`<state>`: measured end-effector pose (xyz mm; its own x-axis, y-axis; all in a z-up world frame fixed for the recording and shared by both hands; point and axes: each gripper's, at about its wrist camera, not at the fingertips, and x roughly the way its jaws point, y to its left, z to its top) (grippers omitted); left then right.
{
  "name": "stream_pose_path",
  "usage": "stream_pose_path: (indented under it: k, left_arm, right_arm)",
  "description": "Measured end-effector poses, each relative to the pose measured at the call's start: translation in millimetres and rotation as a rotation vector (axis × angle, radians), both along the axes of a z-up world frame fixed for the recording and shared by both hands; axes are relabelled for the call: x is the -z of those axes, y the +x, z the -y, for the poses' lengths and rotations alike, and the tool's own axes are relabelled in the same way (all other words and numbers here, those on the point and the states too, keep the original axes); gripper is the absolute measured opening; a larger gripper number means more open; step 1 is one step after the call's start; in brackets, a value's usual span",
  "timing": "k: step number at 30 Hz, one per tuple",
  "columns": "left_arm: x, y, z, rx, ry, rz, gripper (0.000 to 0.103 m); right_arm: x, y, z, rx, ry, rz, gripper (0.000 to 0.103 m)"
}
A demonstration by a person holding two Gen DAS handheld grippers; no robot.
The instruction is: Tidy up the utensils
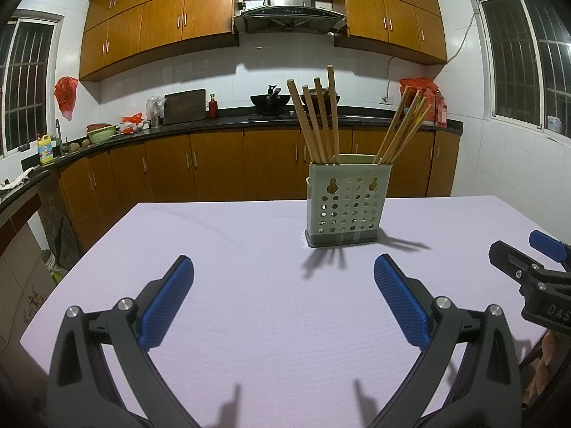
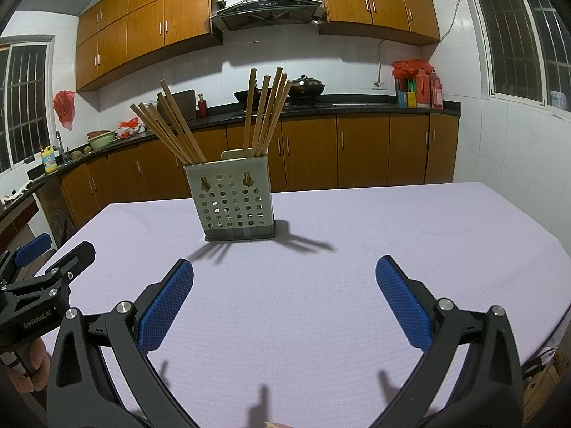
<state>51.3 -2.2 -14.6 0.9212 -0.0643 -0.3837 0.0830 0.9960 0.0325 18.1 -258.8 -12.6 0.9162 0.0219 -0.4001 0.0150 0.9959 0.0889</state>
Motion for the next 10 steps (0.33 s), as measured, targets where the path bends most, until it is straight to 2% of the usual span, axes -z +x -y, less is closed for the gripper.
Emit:
stream_pose_path:
  k: [10]
  left_arm:
    - [0.7, 1.6, -2.8, 0.0, -0.009, -0.015, 0.099]
  right_arm:
    - [0.0, 0.1, 0.0, 0.001, 0.001, 0.001, 0.101]
